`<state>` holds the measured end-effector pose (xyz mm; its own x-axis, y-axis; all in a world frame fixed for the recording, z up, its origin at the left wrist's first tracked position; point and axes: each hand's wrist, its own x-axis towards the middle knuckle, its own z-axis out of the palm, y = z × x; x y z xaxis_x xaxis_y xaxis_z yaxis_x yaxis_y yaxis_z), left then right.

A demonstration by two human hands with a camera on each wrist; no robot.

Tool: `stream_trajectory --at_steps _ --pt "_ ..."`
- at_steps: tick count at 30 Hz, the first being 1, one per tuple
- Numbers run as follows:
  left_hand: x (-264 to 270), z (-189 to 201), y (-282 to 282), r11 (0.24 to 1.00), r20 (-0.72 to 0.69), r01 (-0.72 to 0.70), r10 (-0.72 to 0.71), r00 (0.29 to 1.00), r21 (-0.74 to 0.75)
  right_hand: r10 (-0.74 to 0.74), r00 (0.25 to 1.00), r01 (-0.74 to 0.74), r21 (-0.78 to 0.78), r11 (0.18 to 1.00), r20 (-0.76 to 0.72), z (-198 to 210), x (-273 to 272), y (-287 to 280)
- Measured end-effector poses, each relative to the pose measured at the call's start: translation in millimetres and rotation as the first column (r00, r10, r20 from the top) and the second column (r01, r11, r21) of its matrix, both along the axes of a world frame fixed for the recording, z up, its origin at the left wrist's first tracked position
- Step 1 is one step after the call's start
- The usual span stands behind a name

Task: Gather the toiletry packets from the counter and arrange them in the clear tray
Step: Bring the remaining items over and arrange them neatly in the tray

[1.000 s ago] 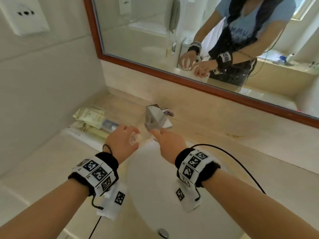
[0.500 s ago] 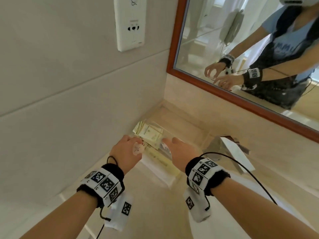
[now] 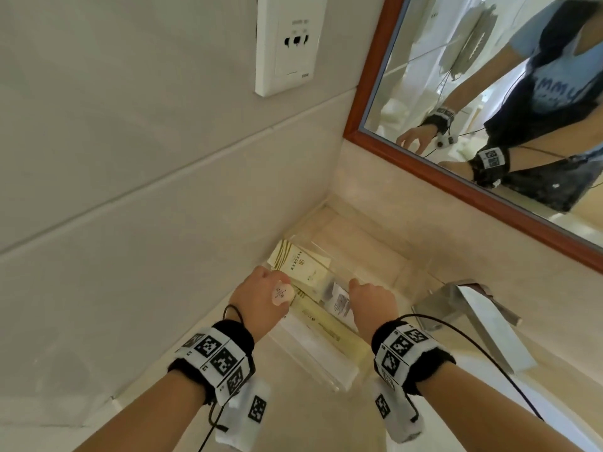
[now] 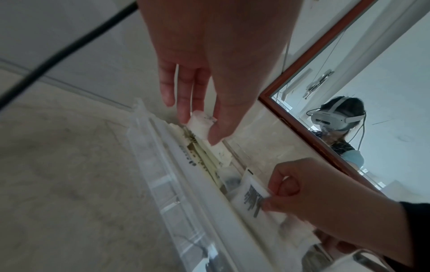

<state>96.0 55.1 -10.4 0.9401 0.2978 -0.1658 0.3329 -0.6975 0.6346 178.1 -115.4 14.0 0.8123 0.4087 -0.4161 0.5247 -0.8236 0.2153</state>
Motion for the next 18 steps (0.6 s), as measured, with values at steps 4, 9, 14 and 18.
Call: stream_trajectory --at_steps 4,9,14,18 --pt "8.4 -8.7 -3.9 0.999 0.033 0.037 -0.036 0.999 -0.028 0.072 0.997 -0.069 -0.075 0.995 0.036 1.1 3.3 -1.1" --pt "10.8 -14.7 -6.2 0.998 0.044 0.037 -0.035 0.998 -0.049 0.186 0.982 -0.187 0.004 0.982 0.007 -3.5 -0.4 1.5" --pt "13.7 -21.3 -9.7 0.998 0.033 0.054 -0.053 0.998 -0.033 0.253 0.967 -0.253 -0.014 0.967 -0.003 -22.2 -15.1 -0.4" --pt "16.8 -25.2 -15.3 0.998 0.046 0.061 -0.060 0.997 -0.027 0.222 0.975 -0.221 -0.024 0.975 0.026 -27.8 -19.4 -0.3"
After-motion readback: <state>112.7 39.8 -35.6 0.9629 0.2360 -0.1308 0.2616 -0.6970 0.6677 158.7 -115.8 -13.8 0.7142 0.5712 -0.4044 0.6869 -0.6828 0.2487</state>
